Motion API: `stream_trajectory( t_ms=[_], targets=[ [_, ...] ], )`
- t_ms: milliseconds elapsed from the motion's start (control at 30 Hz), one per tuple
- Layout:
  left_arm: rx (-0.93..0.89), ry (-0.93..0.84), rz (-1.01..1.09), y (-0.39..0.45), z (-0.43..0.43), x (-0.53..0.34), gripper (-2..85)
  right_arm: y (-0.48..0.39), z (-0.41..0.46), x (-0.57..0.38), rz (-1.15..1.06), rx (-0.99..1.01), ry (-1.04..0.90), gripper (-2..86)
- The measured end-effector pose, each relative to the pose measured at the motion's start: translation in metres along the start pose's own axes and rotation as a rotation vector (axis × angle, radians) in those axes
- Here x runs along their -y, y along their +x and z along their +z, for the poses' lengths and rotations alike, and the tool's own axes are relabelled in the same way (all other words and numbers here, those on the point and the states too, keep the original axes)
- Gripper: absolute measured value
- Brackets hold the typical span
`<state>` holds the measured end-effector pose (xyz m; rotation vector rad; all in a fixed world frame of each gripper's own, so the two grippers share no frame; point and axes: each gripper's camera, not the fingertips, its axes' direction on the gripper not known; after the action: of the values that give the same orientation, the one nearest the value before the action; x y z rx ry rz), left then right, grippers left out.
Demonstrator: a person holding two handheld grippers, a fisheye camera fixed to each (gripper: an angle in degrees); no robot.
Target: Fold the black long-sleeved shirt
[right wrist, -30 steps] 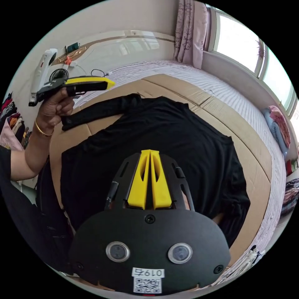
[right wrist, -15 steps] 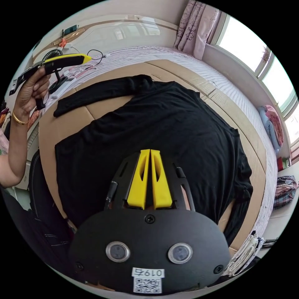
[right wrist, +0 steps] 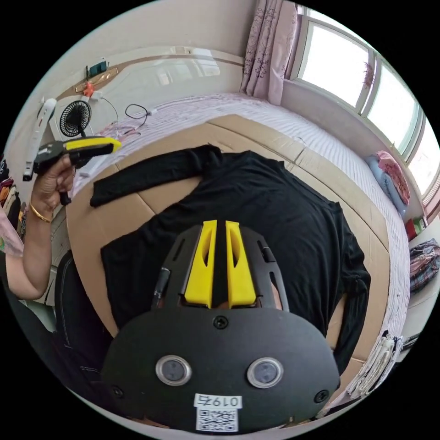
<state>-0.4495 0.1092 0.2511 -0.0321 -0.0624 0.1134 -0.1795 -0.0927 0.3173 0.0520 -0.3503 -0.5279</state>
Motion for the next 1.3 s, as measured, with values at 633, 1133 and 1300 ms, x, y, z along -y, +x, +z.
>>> stream_trajectory(
  t_ms=[633, 1133, 1300],
  targets=[
    [0.063, -0.058, -0.063, -0.057, 0.013, -0.061, 1.7, -0.167, 0.133, 0.001, -0.347, 0.251, -0.095, 7.0],
    [0.074, -0.05, -0.048, -0.074, 0.024, -0.074, 1.7, -0.131, 0.161, 0.022, -0.256, 0.482, -0.066, 0.3],
    [0.066, -0.051, -0.037, -0.077, 0.032, -0.075, 1.8, -0.098, 0.154, 0.013, -0.242, 0.533, -0.071, 8.7]
  ],
)
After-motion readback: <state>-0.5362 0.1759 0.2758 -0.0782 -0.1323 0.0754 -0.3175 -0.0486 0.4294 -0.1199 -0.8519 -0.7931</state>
